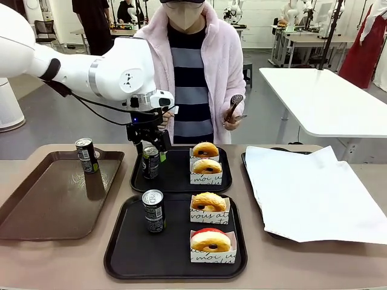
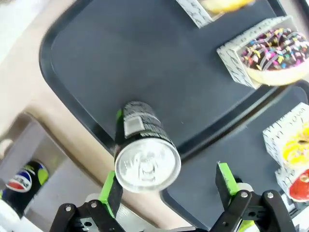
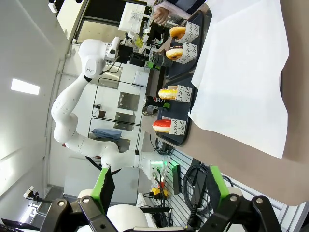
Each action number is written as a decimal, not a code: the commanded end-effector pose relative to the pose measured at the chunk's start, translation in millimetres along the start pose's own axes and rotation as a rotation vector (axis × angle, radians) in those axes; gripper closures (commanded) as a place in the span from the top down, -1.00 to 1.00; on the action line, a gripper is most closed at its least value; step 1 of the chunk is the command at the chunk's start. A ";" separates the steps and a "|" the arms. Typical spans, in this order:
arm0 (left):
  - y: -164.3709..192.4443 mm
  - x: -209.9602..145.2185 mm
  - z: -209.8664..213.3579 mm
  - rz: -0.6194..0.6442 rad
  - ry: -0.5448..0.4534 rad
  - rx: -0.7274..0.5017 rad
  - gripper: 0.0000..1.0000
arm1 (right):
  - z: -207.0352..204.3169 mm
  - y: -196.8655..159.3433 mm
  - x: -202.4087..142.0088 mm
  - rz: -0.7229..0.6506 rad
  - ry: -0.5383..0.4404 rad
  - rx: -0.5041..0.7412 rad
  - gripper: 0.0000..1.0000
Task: Set up donuts and drinks on trays.
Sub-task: Pick up one Pepsi coke from the Handle tray and place it on the Flat Tray without a Pepsi coke.
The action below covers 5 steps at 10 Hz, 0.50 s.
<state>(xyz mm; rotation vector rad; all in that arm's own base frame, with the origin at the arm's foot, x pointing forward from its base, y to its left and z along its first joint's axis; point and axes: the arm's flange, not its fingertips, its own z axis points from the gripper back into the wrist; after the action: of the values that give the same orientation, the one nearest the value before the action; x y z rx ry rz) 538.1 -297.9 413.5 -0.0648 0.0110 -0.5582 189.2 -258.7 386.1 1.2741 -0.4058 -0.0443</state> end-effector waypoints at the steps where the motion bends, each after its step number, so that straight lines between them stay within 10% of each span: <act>1: -8.1 -6.6 14.6 0.044 0.022 -0.023 1.00 | 1.3 0.2 -0.5 0.017 -0.004 0.011 1.00; 5: -8.3 -8.2 13.9 0.024 0.027 -0.029 1.00 | 1.3 0.2 -0.5 0.017 -0.004 0.011 1.00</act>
<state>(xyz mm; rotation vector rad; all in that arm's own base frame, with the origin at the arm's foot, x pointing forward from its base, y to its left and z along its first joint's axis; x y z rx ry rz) 525.3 -300.0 431.3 -0.0972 0.0529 -0.5298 189.2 -258.7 386.1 1.2741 -0.4057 -0.0443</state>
